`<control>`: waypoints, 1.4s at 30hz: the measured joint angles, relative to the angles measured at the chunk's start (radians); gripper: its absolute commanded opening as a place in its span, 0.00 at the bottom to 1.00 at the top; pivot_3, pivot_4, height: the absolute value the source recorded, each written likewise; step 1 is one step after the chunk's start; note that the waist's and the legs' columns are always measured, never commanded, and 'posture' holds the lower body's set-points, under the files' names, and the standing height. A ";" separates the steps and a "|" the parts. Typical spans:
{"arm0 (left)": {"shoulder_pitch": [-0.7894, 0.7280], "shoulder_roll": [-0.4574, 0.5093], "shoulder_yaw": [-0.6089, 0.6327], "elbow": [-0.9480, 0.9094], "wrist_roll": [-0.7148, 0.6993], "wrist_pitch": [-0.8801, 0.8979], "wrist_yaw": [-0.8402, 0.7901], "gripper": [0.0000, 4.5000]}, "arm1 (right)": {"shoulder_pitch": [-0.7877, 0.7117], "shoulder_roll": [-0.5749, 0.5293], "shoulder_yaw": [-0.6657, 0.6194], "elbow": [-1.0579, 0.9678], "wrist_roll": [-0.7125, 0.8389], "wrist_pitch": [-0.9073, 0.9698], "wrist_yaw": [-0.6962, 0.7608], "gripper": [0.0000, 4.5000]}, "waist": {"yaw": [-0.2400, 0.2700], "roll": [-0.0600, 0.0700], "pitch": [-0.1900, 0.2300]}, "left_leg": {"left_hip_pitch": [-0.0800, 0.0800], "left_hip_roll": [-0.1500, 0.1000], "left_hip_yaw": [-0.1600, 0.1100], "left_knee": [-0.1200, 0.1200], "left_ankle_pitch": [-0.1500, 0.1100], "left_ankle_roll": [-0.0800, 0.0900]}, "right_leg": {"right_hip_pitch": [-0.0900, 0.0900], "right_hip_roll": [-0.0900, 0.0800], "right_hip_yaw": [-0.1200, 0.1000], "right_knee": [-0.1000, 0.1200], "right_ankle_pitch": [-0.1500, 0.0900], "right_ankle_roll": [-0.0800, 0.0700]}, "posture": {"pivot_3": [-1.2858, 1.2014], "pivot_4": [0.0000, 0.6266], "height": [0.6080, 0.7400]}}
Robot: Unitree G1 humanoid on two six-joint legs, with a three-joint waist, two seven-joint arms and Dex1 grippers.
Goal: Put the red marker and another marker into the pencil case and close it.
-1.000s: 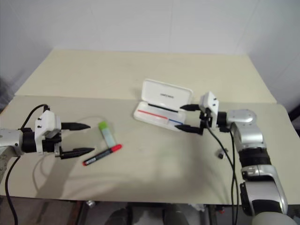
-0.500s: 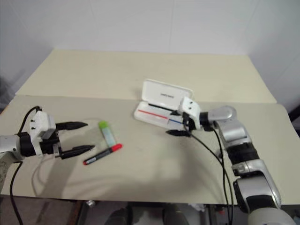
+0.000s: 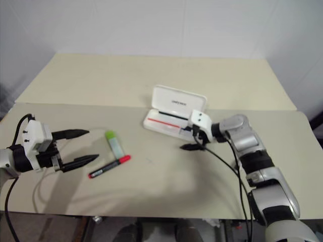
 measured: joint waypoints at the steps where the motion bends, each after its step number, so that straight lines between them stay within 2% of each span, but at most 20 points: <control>1: 0.003 -0.002 0.001 -0.003 0.000 0.003 0.004 1.00 | -0.001 0.000 0.002 0.000 -0.005 0.000 0.001 1.00 | 0.000 0.000 0.000 | 0.000 0.000 0.000 0.000 0.000 0.000 | 0.000 0.000 0.000 0.000 0.000 0.000 | 0.52 0.24 1.00; 9: 0.019 -0.013 0.016 -0.032 -0.015 0.012 0.025 1.00 | -0.039 0.031 0.044 0.056 -0.052 -0.003 0.007 1.00 | -0.005 0.000 0.000 | 0.000 0.000 0.000 0.000 0.000 0.000 | 0.000 0.000 0.000 0.000 0.000 0.000 | 0.52 0.24 1.00; 13: 0.028 -0.013 0.017 -0.039 -0.018 0.016 0.031 1.00 | -0.064 0.038 0.047 0.087 -0.078 -0.004 -0.010 0.72 | -0.006 0.000 0.000 | 0.000 -0.001 0.000 0.001 0.000 0.000 | 0.001 0.000 0.000 0.000 0.000 0.000 | 0.52 0.24 1.00; 22: 0.022 -0.013 0.016 -0.038 -0.031 0.016 0.032 1.00 | -0.086 0.050 0.045 0.113 -0.093 -0.024 -0.020 0.01 | -0.011 0.000 0.000 | 0.000 -0.001 0.000 0.000 0.000 0.000 | 0.001 0.000 0.000 0.000 0.000 0.000 | 0.52 0.24 1.00; 27: -0.001 -0.013 0.010 -0.024 -0.031 0.014 0.031 1.00 | -0.090 0.059 0.036 0.112 -0.082 -0.048 -0.035 0.01 | -0.021 0.000 0.000 | 0.000 -0.001 0.000 0.000 0.000 0.000 | 0.001 0.000 0.000 0.001 0.000 0.001 | 0.52 0.24 1.00; 31: -0.022 -0.016 -0.021 -0.016 -0.031 0.012 0.031 1.00 | -0.083 0.075 -0.020 0.082 -0.025 -0.061 -0.041 0.01 | -0.023 0.000 0.000 | 0.000 0.000 0.000 0.000 0.000 0.000 | 0.000 0.001 0.000 0.000 0.000 0.001 | 0.52 0.24 1.00; 36: -0.040 -0.019 -0.035 -0.014 -0.031 0.007 0.031 1.00 | -0.053 0.066 -0.060 -0.048 0.050 -0.087 -0.001 0.01 | -0.021 0.000 0.000 | 0.000 0.000 0.000 -0.001 0.000 0.000 | 0.000 0.000 0.000 -0.001 0.000 0.001 | 0.52 0.24 1.00; 42: -0.047 -0.023 -0.054 -0.005 -0.031 0.004 0.029 1.00 | 0.055 -0.015 -0.034 -0.247 0.075 -0.090 0.098 0.01 | -0.012 0.000 0.000 | 0.000 -0.001 0.000 0.000 0.000 0.000 | 0.001 -0.001 0.000 0.000 0.000 0.001 | 0.52 0.24 1.00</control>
